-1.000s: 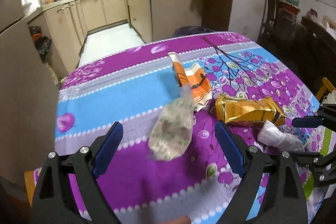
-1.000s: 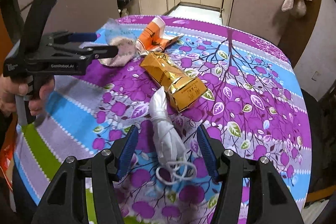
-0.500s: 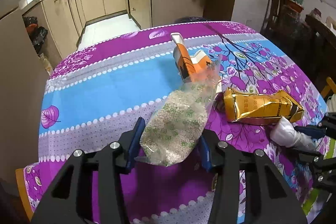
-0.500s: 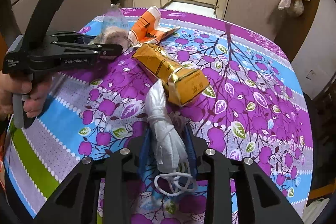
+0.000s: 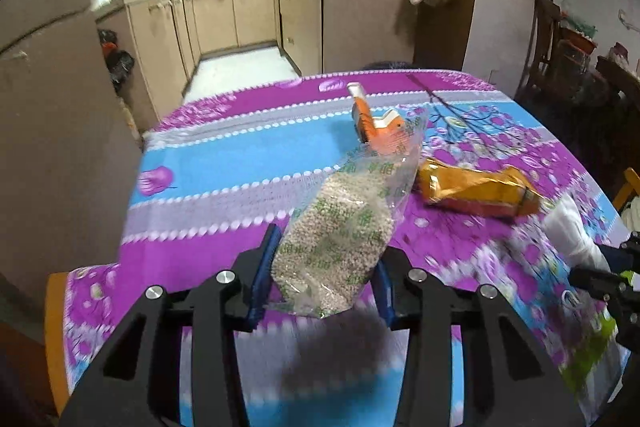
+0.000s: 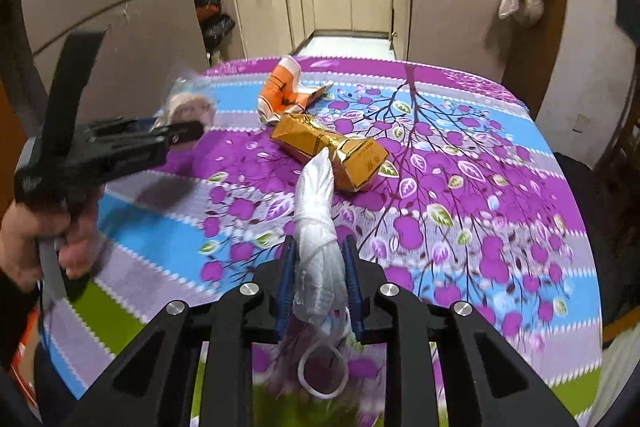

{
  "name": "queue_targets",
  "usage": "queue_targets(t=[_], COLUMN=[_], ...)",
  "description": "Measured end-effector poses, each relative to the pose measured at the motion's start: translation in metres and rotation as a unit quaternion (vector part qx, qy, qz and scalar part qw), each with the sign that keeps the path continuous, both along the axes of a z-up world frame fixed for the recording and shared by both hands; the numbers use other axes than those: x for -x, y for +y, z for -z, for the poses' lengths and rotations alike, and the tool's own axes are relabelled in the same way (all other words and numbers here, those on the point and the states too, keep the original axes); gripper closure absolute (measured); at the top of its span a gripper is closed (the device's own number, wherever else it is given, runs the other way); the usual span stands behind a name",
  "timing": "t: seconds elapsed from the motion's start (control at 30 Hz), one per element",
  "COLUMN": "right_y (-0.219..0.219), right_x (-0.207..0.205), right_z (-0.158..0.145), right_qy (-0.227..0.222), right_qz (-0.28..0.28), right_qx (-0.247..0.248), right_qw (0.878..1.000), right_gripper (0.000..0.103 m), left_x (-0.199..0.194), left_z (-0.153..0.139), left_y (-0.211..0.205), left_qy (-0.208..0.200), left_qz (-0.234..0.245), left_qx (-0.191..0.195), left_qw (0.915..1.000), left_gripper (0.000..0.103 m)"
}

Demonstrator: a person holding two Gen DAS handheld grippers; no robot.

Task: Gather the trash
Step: 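Carry the seed bag and white mask over the white bucket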

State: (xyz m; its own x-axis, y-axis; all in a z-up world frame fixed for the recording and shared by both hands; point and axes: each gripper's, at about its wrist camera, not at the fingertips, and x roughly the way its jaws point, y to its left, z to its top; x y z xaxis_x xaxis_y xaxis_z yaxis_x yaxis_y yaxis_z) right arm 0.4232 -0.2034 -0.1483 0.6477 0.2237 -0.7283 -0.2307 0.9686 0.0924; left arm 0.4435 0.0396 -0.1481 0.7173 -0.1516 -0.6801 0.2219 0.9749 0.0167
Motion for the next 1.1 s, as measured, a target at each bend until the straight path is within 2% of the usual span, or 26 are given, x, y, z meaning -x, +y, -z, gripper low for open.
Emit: queue_targets(t=[0.33, 0.53, 1.1], right_y=[-0.012, -0.026, -0.109], right_x=[0.069, 0.108, 0.206], right_z=[-0.016, -0.035, -0.089], right_qy=[-0.039, -0.072, -0.147], right_qz=[0.049, 0.075, 0.179], right_qx=[-0.028, -0.026, 0.002], right_qw=[0.998, 0.994, 0.973], right_gripper=[0.079, 0.079, 0.079], left_x=[0.085, 0.125, 0.176], left_z=[-0.03, -0.042, -0.075], left_y=[-0.01, -0.039, -0.136], left_qy=[-0.051, -0.065, -0.109], left_qz=[-0.014, 0.017, 0.093], left_qx=[0.032, 0.04, 0.033], left_qw=[0.9981, 0.997, 0.9892], left_gripper=[0.063, 0.063, 0.063])
